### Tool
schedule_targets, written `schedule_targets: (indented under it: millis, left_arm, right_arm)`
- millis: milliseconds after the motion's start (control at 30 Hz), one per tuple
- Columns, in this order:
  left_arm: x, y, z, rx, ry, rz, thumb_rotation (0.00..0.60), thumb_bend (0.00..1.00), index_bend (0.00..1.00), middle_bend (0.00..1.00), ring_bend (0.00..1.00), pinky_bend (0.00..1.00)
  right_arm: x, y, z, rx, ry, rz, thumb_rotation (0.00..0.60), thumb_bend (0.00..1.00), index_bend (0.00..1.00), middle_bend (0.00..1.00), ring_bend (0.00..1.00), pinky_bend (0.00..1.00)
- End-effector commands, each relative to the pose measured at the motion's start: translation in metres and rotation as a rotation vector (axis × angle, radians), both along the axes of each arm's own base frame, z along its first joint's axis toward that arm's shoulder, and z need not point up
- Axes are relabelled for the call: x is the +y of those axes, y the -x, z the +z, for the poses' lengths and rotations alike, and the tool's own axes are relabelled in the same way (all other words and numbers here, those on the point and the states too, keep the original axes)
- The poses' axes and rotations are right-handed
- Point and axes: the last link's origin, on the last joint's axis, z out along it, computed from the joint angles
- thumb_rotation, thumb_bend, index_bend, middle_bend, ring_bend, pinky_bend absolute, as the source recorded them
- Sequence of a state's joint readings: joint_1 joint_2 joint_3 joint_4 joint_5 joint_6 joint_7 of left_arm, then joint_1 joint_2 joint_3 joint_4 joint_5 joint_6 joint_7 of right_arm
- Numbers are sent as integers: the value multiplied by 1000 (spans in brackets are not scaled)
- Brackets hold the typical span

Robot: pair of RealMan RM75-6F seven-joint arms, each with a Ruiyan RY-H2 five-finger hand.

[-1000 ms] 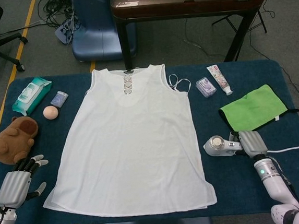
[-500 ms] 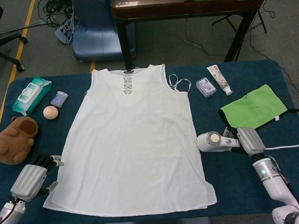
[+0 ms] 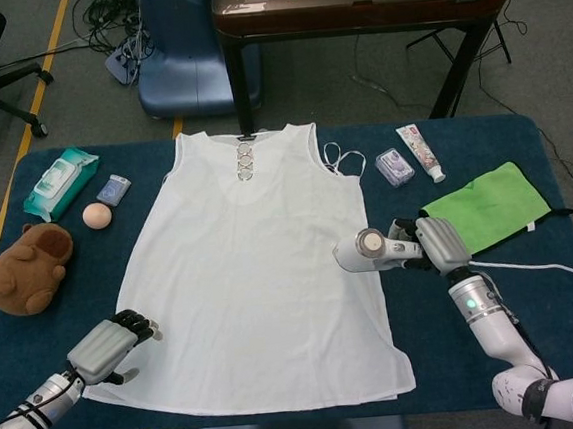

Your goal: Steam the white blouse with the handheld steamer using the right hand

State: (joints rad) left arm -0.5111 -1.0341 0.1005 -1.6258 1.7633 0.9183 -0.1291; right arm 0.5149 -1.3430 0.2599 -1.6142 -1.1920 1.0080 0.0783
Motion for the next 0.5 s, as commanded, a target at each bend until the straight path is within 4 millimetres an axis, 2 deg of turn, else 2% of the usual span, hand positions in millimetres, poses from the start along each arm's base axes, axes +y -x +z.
schedule_targets:
  millis: [33, 300, 500]
  left_arm:
    - [-2, -1, -11, 57, 74, 35, 600, 203, 208, 152, 97, 56]
    - [-8, 3, -25, 107, 120, 80, 597, 194, 175, 108, 60, 28]
    - [-12, 4, -32, 133, 134, 88, 575, 193, 175, 103, 49, 28]
  right_arm:
    - [-8, -25, -14, 4, -48, 33, 600, 511, 826, 862, 883, 840]
    - [-20, -64, -49, 37, -131, 105, 600, 510, 826, 862, 883, 840]
    - [-23, -81, -70, 69, -176, 140, 600, 510, 826, 862, 883, 840]
